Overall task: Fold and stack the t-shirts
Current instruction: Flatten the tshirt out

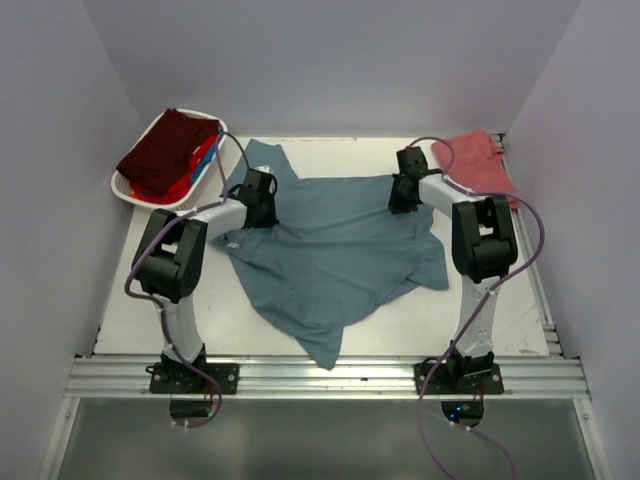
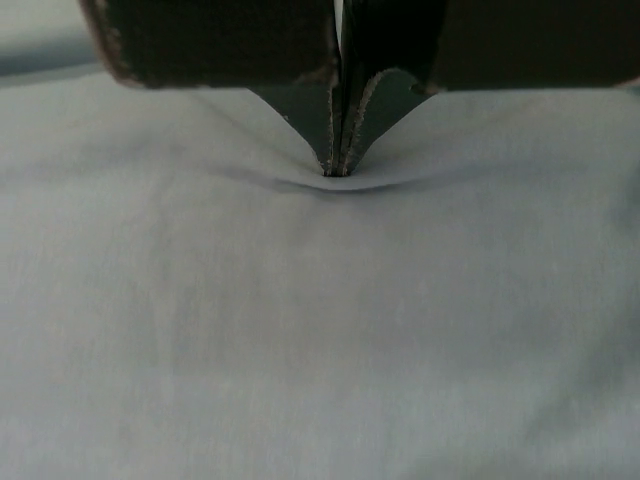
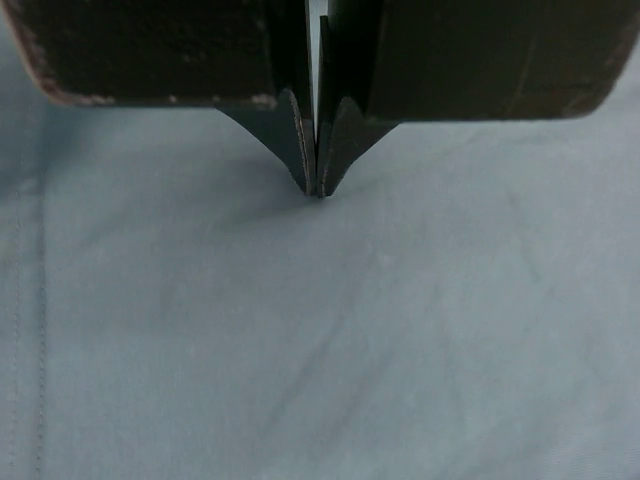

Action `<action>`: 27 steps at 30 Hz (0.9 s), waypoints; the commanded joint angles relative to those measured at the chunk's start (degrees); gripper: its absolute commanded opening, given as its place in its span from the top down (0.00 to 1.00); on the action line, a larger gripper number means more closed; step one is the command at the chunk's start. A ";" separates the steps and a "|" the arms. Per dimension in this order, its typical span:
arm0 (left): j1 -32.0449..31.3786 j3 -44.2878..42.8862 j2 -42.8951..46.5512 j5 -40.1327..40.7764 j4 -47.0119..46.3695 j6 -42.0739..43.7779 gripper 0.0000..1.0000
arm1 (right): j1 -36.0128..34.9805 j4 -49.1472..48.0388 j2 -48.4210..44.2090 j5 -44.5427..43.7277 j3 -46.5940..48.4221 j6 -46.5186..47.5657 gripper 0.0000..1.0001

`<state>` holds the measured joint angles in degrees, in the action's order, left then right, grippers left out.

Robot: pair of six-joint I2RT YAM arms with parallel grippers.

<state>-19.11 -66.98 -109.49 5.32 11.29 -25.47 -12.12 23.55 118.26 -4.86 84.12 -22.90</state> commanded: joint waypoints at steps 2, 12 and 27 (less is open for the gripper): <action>1.10 -7.08 -7.48 0.66 2.95 0.69 1.00 | 1.83 3.34 7.50 -2.17 7.72 -1.27 1.00; 3.81 -36.53 -26.80 -3.73 10.07 4.73 1.00 | 4.21 7.38 20.50 -6.12 29.33 -2.24 1.00; 6.11 -25.69 -3.66 -15.61 -23.39 6.84 0.83 | 2.45 -41.98 -1.16 -10.08 6.10 -0.14 1.00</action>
<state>-13.08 -98.13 -129.80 -7.75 6.33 -19.84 -8.32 5.56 132.31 -11.57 99.07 -25.19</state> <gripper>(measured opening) 0.139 0.007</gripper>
